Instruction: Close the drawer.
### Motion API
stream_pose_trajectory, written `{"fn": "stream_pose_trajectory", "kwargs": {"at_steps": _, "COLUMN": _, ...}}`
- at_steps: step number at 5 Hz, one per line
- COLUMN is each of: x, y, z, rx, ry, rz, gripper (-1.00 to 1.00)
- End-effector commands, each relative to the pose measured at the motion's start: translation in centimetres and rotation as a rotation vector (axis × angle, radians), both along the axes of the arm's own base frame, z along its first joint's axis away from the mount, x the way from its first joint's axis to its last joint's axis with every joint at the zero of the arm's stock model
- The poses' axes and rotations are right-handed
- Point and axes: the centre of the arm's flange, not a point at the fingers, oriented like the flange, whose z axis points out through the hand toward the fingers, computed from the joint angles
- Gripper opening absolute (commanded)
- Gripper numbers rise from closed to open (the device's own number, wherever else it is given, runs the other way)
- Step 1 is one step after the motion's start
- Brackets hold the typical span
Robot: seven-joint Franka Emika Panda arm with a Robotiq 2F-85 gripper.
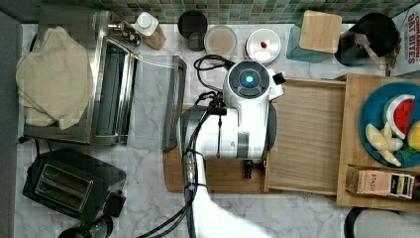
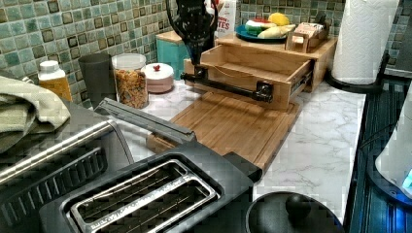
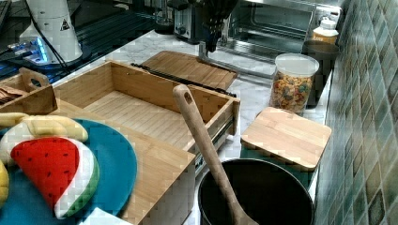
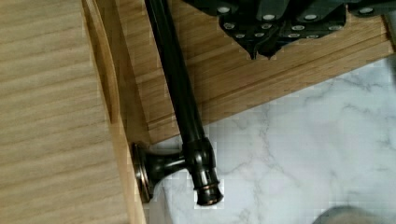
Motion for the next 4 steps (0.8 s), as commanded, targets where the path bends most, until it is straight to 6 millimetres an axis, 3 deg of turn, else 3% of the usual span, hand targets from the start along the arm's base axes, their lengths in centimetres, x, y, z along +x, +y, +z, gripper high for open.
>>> {"fn": "stream_pose_trajectory", "kwargs": {"at_steps": 1, "x": -0.8, "y": -2.1, "z": -6.3, "rx": -0.025, "ry": 0.011, "rz": 0.080, "gripper": -1.00}}
{"fn": "stream_pose_trajectory", "kwargs": {"at_steps": 2, "x": -0.2, "y": -3.3, "z": -7.2, "rx": -0.041, "ry": 0.031, "rz": 0.081, "gripper": -1.00}}
{"fn": "stream_pose_trajectory", "kwargs": {"at_steps": 4, "x": -1.6, "y": -5.4, "z": -6.8, "rx": -0.136, "ry": 0.002, "rz": 0.088, "gripper": -1.00}}
